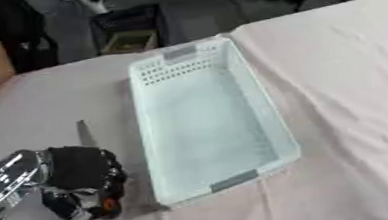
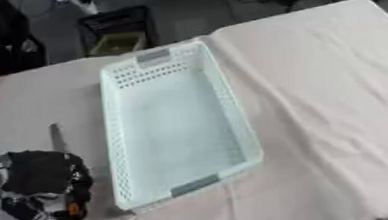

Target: Pick up objects on the table and place them in the box.

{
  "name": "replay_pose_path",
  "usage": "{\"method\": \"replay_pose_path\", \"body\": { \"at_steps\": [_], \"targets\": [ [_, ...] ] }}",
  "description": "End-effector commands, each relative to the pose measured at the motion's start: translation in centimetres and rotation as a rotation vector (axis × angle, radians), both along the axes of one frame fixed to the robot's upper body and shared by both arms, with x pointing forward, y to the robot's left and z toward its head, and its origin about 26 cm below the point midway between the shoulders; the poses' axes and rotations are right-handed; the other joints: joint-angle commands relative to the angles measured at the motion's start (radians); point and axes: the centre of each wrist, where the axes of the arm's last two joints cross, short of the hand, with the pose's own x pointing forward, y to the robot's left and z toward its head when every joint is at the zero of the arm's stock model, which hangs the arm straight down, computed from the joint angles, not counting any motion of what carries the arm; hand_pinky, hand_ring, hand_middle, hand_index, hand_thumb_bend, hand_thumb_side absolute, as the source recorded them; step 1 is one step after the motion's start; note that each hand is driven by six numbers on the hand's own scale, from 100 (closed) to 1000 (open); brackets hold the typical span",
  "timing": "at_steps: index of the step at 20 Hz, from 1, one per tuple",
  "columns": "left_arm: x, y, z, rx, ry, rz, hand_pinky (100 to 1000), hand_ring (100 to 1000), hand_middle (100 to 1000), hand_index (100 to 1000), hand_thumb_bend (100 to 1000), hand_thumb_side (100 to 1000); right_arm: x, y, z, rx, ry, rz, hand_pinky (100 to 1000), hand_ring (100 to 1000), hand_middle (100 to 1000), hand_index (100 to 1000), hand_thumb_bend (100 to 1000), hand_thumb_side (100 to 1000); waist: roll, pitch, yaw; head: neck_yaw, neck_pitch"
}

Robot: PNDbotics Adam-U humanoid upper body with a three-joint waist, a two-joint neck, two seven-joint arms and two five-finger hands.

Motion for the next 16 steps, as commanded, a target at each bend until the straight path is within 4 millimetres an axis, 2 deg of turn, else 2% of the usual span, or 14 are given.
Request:
{"method": "replay_pose_path", "body": {
  "at_steps": [1, 12, 13, 16],
  "targets": [
    [0.1, 0.3, 0.1, 0.028, -0.006, -0.011, 686, 685, 673, 766, 357, 345, -0.1, -0.1, 1.2, -0.024, -0.032, 0.007, 307, 414, 470, 683, 100, 694, -0.006, -0.004, 0.000, -0.013, -0.010],
    [0.2, 1.0, -1.1, 0.002, 0.009, 0.024, 662, 634, 643, 771, 334, 332, -0.1, -0.1, 1.2, -0.023, -0.035, 0.009, 307, 414, 470, 683, 100, 693, -0.010, 0.001, -0.001, -0.016, -0.015],
    [0.3, 1.1, -1.2, -0.002, 0.013, 0.028, 624, 581, 596, 773, 316, 329, -0.1, -0.1, 1.2, -0.023, -0.035, 0.009, 307, 414, 470, 683, 100, 693, -0.011, 0.001, -0.001, -0.016, -0.015],
    [0.3, 1.2, -1.5, -0.027, 0.024, 0.044, 566, 514, 525, 771, 302, 326, -0.1, -0.1, 1.2, -0.022, -0.036, 0.009, 307, 414, 470, 683, 100, 693, -0.012, 0.003, 0.000, -0.017, -0.016]
  ]
}}
